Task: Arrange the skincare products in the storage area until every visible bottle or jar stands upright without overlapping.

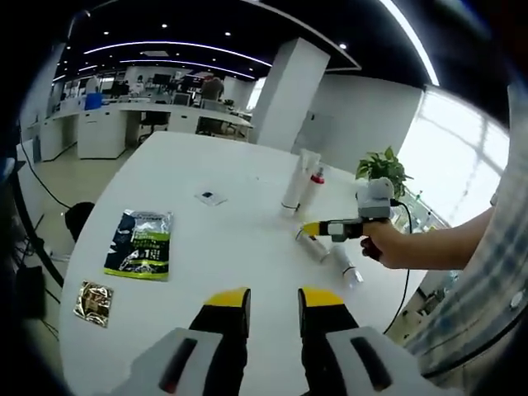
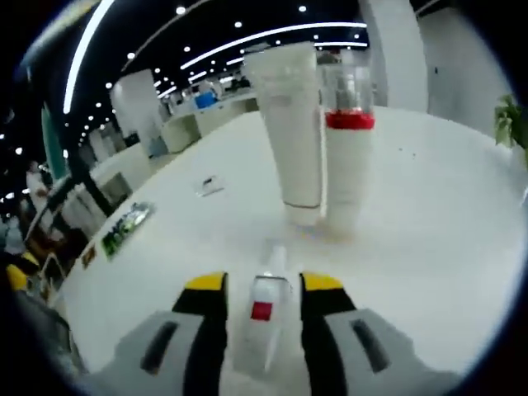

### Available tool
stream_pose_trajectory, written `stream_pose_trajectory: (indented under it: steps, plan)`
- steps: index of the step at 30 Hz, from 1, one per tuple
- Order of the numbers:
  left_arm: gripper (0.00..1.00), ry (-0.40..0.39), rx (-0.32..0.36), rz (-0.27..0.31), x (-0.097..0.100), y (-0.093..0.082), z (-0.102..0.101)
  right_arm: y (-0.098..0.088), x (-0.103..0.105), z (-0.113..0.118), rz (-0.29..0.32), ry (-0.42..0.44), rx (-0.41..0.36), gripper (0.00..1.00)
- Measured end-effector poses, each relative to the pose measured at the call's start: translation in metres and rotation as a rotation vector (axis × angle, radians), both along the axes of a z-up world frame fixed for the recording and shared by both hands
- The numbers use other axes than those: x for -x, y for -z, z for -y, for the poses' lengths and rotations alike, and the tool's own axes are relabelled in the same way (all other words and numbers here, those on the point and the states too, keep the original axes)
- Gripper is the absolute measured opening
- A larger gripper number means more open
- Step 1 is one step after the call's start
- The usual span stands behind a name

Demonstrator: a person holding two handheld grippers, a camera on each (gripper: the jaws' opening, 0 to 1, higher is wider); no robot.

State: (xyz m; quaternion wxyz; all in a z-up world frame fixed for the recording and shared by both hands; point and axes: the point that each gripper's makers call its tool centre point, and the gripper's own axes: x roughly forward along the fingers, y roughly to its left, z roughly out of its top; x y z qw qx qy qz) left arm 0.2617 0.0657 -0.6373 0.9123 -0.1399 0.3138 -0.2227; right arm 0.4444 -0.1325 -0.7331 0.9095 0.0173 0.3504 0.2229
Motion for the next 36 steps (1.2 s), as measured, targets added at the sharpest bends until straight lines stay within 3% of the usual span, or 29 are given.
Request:
stream_pose_trajectory:
  steps: [4, 6, 7, 9, 12, 17, 20, 25, 29, 35, 36]
  plan:
    - [0.24, 0.004, 0.005, 0.004, -0.004, -0.001, 0.000, 0.021, 0.014, -0.001, -0.108, -0.043, 0.080, 0.32]
    - [0.24, 0.002, 0.007, 0.007, -0.006, -0.003, -0.002, 0.023, 0.010, 0.002, -0.077, -0.058, 0.116, 0.27]
    - [0.24, -0.001, 0.008, 0.008, -0.007, -0.003, -0.002, 0.026, 0.014, 0.002, -0.107, -0.065, 0.126, 0.25]
    - [0.25, -0.013, 0.016, 0.008, -0.009, -0.004, -0.003, 0.025, 0.011, 0.003, -0.100, -0.079, 0.150, 0.21]
    - [0.25, -0.031, 0.039, 0.008, -0.011, -0.006, -0.004, 0.023, 0.013, -0.008, -0.125, -0.105, 0.066, 0.20]
    - [0.28, -0.043, 0.065, 0.016, -0.017, -0.010, -0.003, 0.008, 0.014, -0.016, -0.115, -0.110, 0.033, 0.19]
    - [0.31, -0.053, 0.094, 0.013, -0.024, -0.011, -0.001, -0.009, 0.018, -0.034, -0.126, -0.105, -0.078, 0.19]
    - [0.38, -0.050, 0.180, -0.012, -0.034, -0.014, 0.011, -0.063, 0.027, -0.084, -0.087, -0.128, -0.322, 0.19]
    - [0.40, -0.015, 0.175, -0.018, -0.041, -0.016, 0.027, -0.107, 0.045, -0.124, -0.067, -0.195, -0.469, 0.19]
    - [0.42, 0.027, 0.173, 0.008, -0.056, -0.027, 0.049, -0.143, 0.069, -0.155, -0.029, -0.307, -0.504, 0.19]
    - [0.42, 0.033, 0.175, 0.010, -0.059, -0.029, 0.052, -0.147, 0.070, -0.157, 0.012, -0.342, -0.466, 0.19]
